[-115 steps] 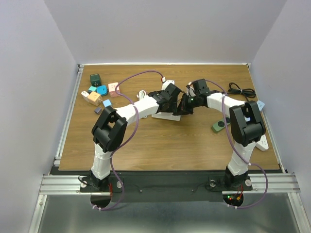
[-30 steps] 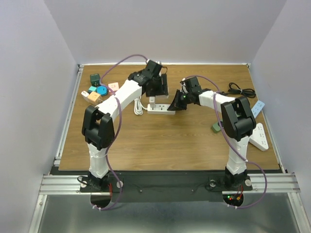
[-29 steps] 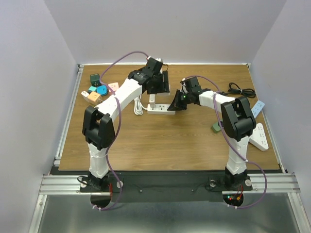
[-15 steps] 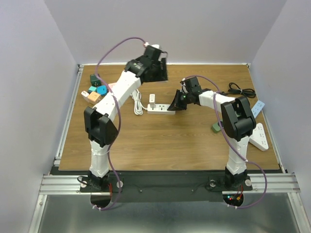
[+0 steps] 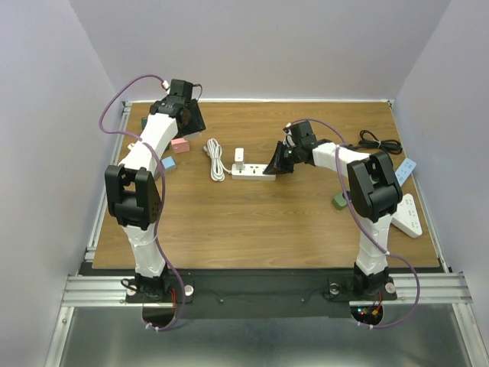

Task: Pull the plug off the socket
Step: Place the plug at the center of the board.

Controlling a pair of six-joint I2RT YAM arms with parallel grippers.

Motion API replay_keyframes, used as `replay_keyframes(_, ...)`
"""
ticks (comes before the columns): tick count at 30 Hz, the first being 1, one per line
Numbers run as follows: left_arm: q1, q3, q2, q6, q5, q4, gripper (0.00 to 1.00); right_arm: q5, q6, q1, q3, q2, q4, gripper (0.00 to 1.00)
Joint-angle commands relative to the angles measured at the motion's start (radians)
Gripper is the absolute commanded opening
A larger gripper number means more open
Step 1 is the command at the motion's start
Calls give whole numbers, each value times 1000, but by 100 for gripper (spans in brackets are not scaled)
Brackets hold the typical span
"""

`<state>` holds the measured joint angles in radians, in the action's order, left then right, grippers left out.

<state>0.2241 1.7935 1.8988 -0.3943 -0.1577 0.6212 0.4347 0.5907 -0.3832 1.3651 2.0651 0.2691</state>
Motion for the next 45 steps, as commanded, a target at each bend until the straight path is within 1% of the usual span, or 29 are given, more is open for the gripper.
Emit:
replay_keyframes(1,-54,-10,-21,23,55,-84,0,-347,-144,-13,-110,208,255,0)
replay_keyframes(3,-83,-23,5,37,95,-116,0,-347,-146,-11,-110,207,255,0)
replay_keyframes(6,-115,-32,17,35,89,-127,0,-344,-147,-11,-109,208,255,1)
replay_keyframes(10,-144,-17,46,38,15,-137,0,-343,-149,-11,-109,208,255,0)
replay_keyframes(13,-166,44,101,29,-51,-77,0,-337,-149,-11,-104,210,255,1)
replay_keyframes(15,-180,55,115,17,-89,-77,0,-335,-149,-11,-104,210,254,1)
replay_keyframes(20,-206,50,123,-11,-111,-107,0,-332,-152,-11,-103,208,255,0)
replay_keyframes(21,-209,61,131,-11,-106,-106,9,-329,-152,-13,-101,208,255,0)
replay_keyframes(24,-210,98,172,-8,-127,-68,20,-327,-155,-11,-100,207,255,1)
replay_keyframes(25,-210,101,178,-8,-132,-66,33,-326,-155,-11,-98,207,255,0)
replay_keyframes(26,-210,98,177,-9,-138,-64,41,-324,-157,-11,-98,207,255,0)
replay_keyframes(27,-210,92,175,-12,-155,-66,56,-323,-157,-11,-98,205,255,1)
replay_keyframes(29,-212,84,171,-9,-163,-75,68,-320,-158,-11,-97,205,255,0)
replay_keyframes(31,-215,87,178,1,-161,-74,75,-315,-160,-11,-93,205,255,0)
replay_keyframes(33,-215,96,186,3,-161,-66,76,-315,-160,-11,-92,204,255,0)
replay_keyframes(36,-216,96,181,0,-167,-67,86,-314,-160,-11,-93,204,255,1)
replay_keyframes(37,-216,98,178,0,-175,-67,99,-310,-161,-11,-95,202,255,1)
replay_keyframes(42,-215,139,158,-21,-180,-40,99,-310,-161,-11,-95,202,254,0)
replay_keyframes(45,-200,136,100,-18,-148,-64,99,-306,-163,-11,-93,205,252,1)
